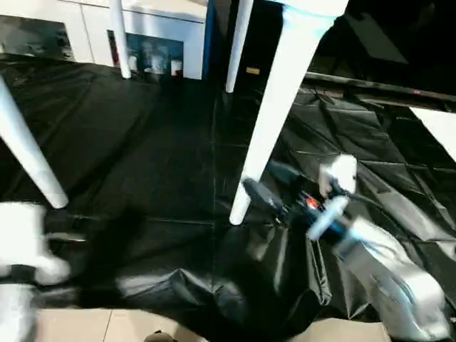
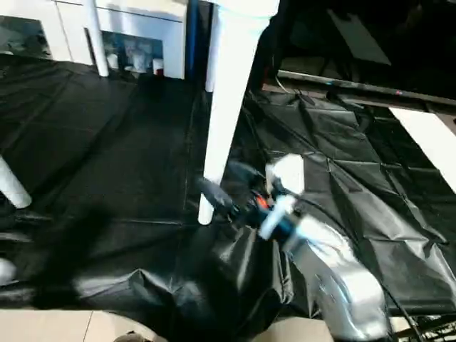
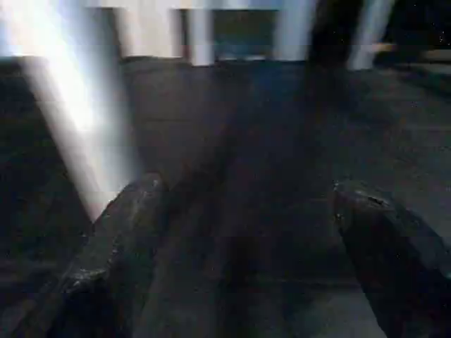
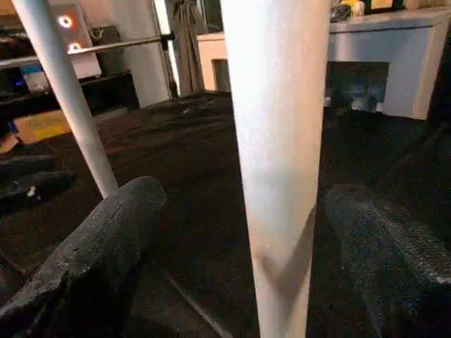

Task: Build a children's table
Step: Flip table

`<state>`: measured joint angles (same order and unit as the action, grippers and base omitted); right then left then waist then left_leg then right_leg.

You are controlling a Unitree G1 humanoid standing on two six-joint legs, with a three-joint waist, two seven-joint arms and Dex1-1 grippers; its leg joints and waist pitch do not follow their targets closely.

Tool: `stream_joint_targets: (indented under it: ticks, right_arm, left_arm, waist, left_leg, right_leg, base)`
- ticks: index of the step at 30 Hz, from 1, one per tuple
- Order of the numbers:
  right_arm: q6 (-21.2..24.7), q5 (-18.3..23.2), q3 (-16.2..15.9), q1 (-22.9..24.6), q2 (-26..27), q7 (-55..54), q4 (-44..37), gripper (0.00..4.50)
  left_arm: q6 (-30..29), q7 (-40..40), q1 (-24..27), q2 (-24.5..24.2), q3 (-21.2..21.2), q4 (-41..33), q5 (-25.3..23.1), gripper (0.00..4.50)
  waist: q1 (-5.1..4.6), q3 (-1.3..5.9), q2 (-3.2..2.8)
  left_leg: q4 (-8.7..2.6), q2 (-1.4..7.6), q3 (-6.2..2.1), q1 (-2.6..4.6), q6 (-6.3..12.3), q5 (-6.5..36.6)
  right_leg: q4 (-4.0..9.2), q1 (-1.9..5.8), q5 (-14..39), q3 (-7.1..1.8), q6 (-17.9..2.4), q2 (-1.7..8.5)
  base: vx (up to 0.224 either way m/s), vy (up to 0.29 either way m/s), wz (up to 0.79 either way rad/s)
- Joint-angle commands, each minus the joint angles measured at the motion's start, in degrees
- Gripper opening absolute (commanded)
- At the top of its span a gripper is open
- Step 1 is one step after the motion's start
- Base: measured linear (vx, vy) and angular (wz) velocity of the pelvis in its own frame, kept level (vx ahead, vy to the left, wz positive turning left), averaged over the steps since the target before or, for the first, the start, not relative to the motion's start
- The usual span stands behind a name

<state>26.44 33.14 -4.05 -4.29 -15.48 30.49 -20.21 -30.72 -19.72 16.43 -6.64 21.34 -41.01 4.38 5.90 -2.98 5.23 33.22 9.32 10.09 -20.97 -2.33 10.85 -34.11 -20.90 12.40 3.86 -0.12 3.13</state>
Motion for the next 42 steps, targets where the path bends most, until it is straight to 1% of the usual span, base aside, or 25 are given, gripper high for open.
stream_joint_targets:
  ticks: [1, 3, 4, 6, 7, 9, 11, 12, 14, 15, 16, 17, 18, 19, 20, 21, 22, 23, 24, 26, 27, 30, 31, 36, 42]
  right_arm:
    - [1.13, 0.09, 2.54, 1.70, -1.32, -0.43, -2.00, 4.17]
    - [0.53, -1.64, 3.64, 3.33, -1.67, -2.39, -1.84, 4.17]
    - [-0.64, -3.84, 4.18, 3.62, -1.45, -4.43, -0.63, 4.17]
    - [-2.02, -9.83, 5.51, 2.60, 0.05, -12.48, 5.32, 4.17]
    - [-2.45, -11.84, 5.35, 2.16, 0.18, -14.58, 7.37, 4.17]
    - [-3.86, -13.87, 4.62, 1.97, 0.14, -15.65, 9.45, 4.17]
    - [-4.90, -14.19, 4.42, 2.34, 0.70, -15.70, 9.46, 4.17]
    - [-4.80, -13.65, 4.20, 3.05, 1.41, -15.54, 8.64, 4.17]
    - [-4.56, -13.52, 3.82, 3.74, 1.88, -15.45, 7.73, 4.17]
    - [-4.59, -13.69, 3.69, 3.91, 2.11, -15.55, 7.59, 4.17]
    - [-4.77, -14.04, 3.53, 4.05, 2.34, -15.77, 7.56, 4.17]
    - [-5.16, -14.59, 3.33, 4.20, 2.54, -16.08, 7.65, 4.17]
    - [-5.61, -14.82, 3.28, 4.23, 2.72, -16.17, 8.29, 4.17]
    - [-5.73, -14.83, 3.28, 4.22, 2.74, -16.15, 8.36, 4.17]
    - [-6.11, -14.86, 3.31, 4.17, 2.81, -16.05, 8.61, 4.17]
    - [-6.43, -14.84, 3.23, 4.00, 2.83, -15.54, 8.91, 4.17]
    - [-6.53, -15.05, 2.92, 3.96, 2.65, -15.18, 8.88, 4.17]
    - [-6.53, -15.05, 2.92, 3.96, 2.65, -15.18, 8.88, 4.17]
    - [-6.48, -15.22, 2.71, 3.88, 2.60, -14.70, 8.96, 4.17]
    - [-6.27, -15.09, 2.71, 3.77, 2.72, -14.54, 9.15, 4.17]
    - [-5.74, -14.87, 2.58, 3.56, 2.73, -14.32, 9.39, 4.17]
    - [-5.56, -15.16, 2.52, 3.35, 2.92, -14.12, 9.70, 4.17]
    - [-5.43, -15.16, 2.55, 3.31, 3.02, -13.91, 9.77, 4.17]
    - [-5.21, -14.98, 2.28, 3.01, 3.15, -13.42, 10.29, 4.17]
    - [-5.37, -15.38, 1.80, 3.03, 3.56, -13.09, 10.41, 4.17]
  left_arm:
    - [1.19, -1.14, -0.87, 0.92, -1.85, 2.27, 1.85, 4.15]
    - [1.11, -0.72, -3.20, 0.70, -3.76, 5.31, 1.38, 4.15]
    - [0.53, -0.63, -4.65, 0.86, -4.21, 6.67, 1.85, 4.15]
    - [4.92, -0.19, -7.46, 0.63, -5.66, 10.85, 0.86, 4.15]
    - [7.05, 0.81, -8.43, 0.67, -6.10, 12.93, -0.18, 4.15]
    - [9.84, 1.86, -9.88, 0.88, -6.58, 16.48, -1.24, 4.15]
    - [11.73, 2.05, -10.61, 1.20, -6.70, 18.30, -1.14, 4.15]
    - [13.08, 2.04, -11.01, 1.68, -6.75, 19.61, -0.61, 4.15]
    - [13.43, 2.31, -10.98, 2.08, -6.86, 20.18, -0.36, 4.15]
    - [14.03, 2.55, -10.84, 2.17, -7.05, 20.46, -0.39, 4.15]
    - [15.11, 2.80, -10.49, 2.32, -7.39, 20.60, -0.47, 4.15]
    - [16.94, 2.87, -9.77, 2.70, -7.88, 20.32, -0.34, 4.15]
    - [19.33, 3.85, -8.42, 3.37, -8.55, 19.78, -0.98, 4.15]
    - [19.24, 3.86, -8.19, 3.44, -8.66, 19.65, -0.98, 4.15]
    - [19.03, 3.89, -7.41, 3.66, -9.03, 19.27, -0.98, 4.15]
    - [19.65, 3.66, -6.08, 4.15, -9.74, 19.15, -0.79, 4.15]
    - [19.59, 3.19, -5.58, 4.60, -9.79, 19.10, 0.07, 4.15]
    - [19.59, 3.19, -5.58, 4.60, -9.79, 19.10, 0.07, 4.15]
    - [19.46, 3.25, -5.58, 4.89, -9.75, 19.44, 0.40, 4.15]
    - [19.29, 3.77, -6.06, 4.53, -9.81, 19.80, -0.39, 4.15]
    - [19.40, 4.13, -6.66, 3.80, -9.98, 20.20, -1.42, 4.15]
    - [20.32, 4.98, -6.79, 3.18, -10.26, 20.73, -1.78, 4.15]
    - [20.42, 5.15, -6.69, 3.14, -10.20, 20.76, -1.52, 4.15]
    - [20.27, 5.52, -6.38, 2.51, -10.32, 21.11, -1.88, 4.15]
    - [20.30, 5.90, -6.73, 1.91, -10.74, 21.50, -1.56, 4.15]
  waist:
    - [-0.14, 1.99, -2.23]
    - [-0.18, 2.13, -1.97]
    - [-0.22, 2.21, -2.34]
    - [-0.45, 2.34, -2.40]
    - [-0.45, 2.35, -3.00]
    - [-0.82, 2.47, -2.66]
    - [-1.13, 2.58, -3.30]
    - [-1.22, 2.62, -3.06]
    - [-0.67, 2.85, -2.66]
    - [0.66, 3.07, -3.67]
    - [1.49, 2.87, -2.89]
    - [2.12, 2.58, -2.58]
    - [2.84, 1.95, -2.82]
    - [2.39, 2.39, -3.91]
    - [1.47, 2.19, -3.03]
    - [0.38, 3.52, -5.24]
    - [-0.82, 3.15, -5.66]
    - [-1.30, 3.06, -5.70]
    - [-1.90, 2.91, -5.16]
    - [-2.46, 2.59, -4.78]
    - [-2.69, 2.31, -3.40]
    - [-3.15, 2.20, -3.09]
    - [-3.35, 2.46, -2.81]
    - [-3.78, 2.66, -2.99]
    - [-3.55, 3.20, -3.56]
  left_leg:
    - [-5.25, 4.77, -2.51, 1.11, -3.57, 20.54]
    - [-5.10, 4.70, -2.42, 1.13, -3.41, 19.37]
    - [-5.03, 4.58, -2.39, 1.05, -3.27, 18.02]
    - [-4.86, 4.29, -2.27, 1.10, -3.76, 16.73]
    - [-4.87, 4.33, -2.36, 1.12, -4.07, 16.96]
    - [-4.78, 4.36, -2.37, 0.97, -3.86, 17.12]
    - [-4.72, 4.31, -2.43, 0.87, -3.38, 17.03]
    - [-4.45, 4.11, -2.12, 0.68, -2.16, 16.37]
    - [-3.55, 3.59, -1.57, -0.36, 2.66, 12.44]
    - [0.57, 3.87, -0.13, 1.58, 3.42, 10.44]
    - [1.80, 3.08, -0.21, 1.11, 2.29, 11.80]
    - [2.67, 2.65, -1.07, -0.34, 1.39, 11.91]
    - [2.48, 2.95, -2.86, -1.27, -0.49, 10.20]
    - [-1.11, 3.34, -1.78, 0.28, -2.33, 9.01]
    - [-3.66, 3.53, -2.76, -0.73, 0.26, 9.23]
    - [-3.19, 5.16, -3.92, 3.12, -0.42, 7.55]
    - [-4.26, 6.21, -4.69, 2.10, -4.59, 9.73]
    - [-4.66, 6.66, -5.10, 1.95, -6.55, 10.61]
    - [-4.52, 6.01, -4.34, 1.93, -7.69, 13.16]
    - [-4.40, 4.44, -3.61, 1.30, -7.86, 18.08]
    - [-3.84, 2.83, -2.55, 0.86, -5.53, 23.71]
    - [-3.63, 2.91, -2.91, 0.50, -3.74, 25.65]
    - [-3.65, 3.02, -2.99, 0.23, -3.39, 24.30]
    - [-3.60, 3.22, -2.61, -0.04, -1.83, 19.23]
    - [-3.32, 3.54, -2.32, 0.24, -1.10, 12.71]
  right_leg:
    - [4.85, 0.50, 13.44, -3.80, -3.88, 5.31]
    - [4.66, 0.65, 11.02, -3.77, -3.93, 5.16]
    - [4.49, 0.73, 9.47, -3.75, -4.16, 5.18]
    - [4.45, 0.72, 8.98, -3.67, -5.02, 5.20]
    - [4.36, 0.71, 9.01, -3.67, -5.30, 5.28]
    - [4.14, 1.11, 7.96, -3.62, -5.85, 5.21]
    - [4.06, 1.25, 7.27, -3.62, -5.81, 5.25]
    - [4.25, 1.38, 7.10, -3.82, -6.08, 5.60]
    - [4.64, 2.50, 7.49, -4.93, -8.02, 7.98]
    - [6.98, 1.05, 12.94, -10.21, -8.97, 10.35]
    - [7.24, 1.83, 15.48, -12.33, -9.51, 10.46]
    - [7.49, 3.32, 17.02, -14.24, -10.45, 10.93]
    - [7.29, 3.54, 20.31, -14.91, -11.12, 9.55]
    - [5.13, 1.27, 15.78, -11.58, -10.12, 3.39]
    - [3.07, 1.28, 10.87, -7.70, -9.97, 1.53]
    - [0.79, -1.51, 2.22, -5.30, -8.38, 0.28]
    - [0.30, -0.80, -1.68, -4.75, -6.57, 0.41]
    - [0.13, -0.50, -2.59, -4.39, -5.81, 0.45]
    - [0.92, -0.27, -2.65, -4.09, -4.75, 1.14]
    - [2.33, 0.17, 0.68, -4.21, -3.62, 1.80]
    - [3.88, -0.08, 12.49, -5.28, -2.39, 3.53]
    - [5.02, -0.45, 24.21, -5.68, -1.89, 4.60]
    - [4.94, -0.25, 24.37, -5.50, -1.66, 4.58]
    - [4.56, -0.18, 18.01, -5.16, -3.73, 4.22]
    - [3.17, 0.39, 3.74, -4.90, -7.47, 3.88]
  base:
    - [0.000, 0.000, 0.00]
    - [0.000, 0.000, 0.00]
    - [0.000, 0.000, 0.00]
    - [0.000, 0.000, 0.00]
    - [0.000, 0.000, 0.00]
    - [0.000, 0.000, 0.00]
    - [0.000, 0.000, 0.00]
    - [0.000, 0.000, 0.00]
    - [0.000, 0.000, 0.00]
    - [0.000, 0.000, 0.00]
    - [0.000, 0.000, 0.00]
    - [0.012, 0.081, -0.55]
    - [0.012, 0.081, -0.55]
    - [0.014, 0.141, -0.69]
    - [0.039, 0.153, -0.28]
    - [0.039, 0.153, -0.28]
    - [0.027, 0.135, 0.03]
    - [-0.014, 0.106, 0.06]
    - [-0.014, 0.106, 0.06]
    - [0.000, 0.000, 0.00]
    - [0.000, 0.000, 0.00]
    - [-0.027, -0.039, -0.03]
    - [0.000, 0.000, 0.00]
    - [0.000, 0.000, 0.00]
    - [0.000, 0.000, 0.00]
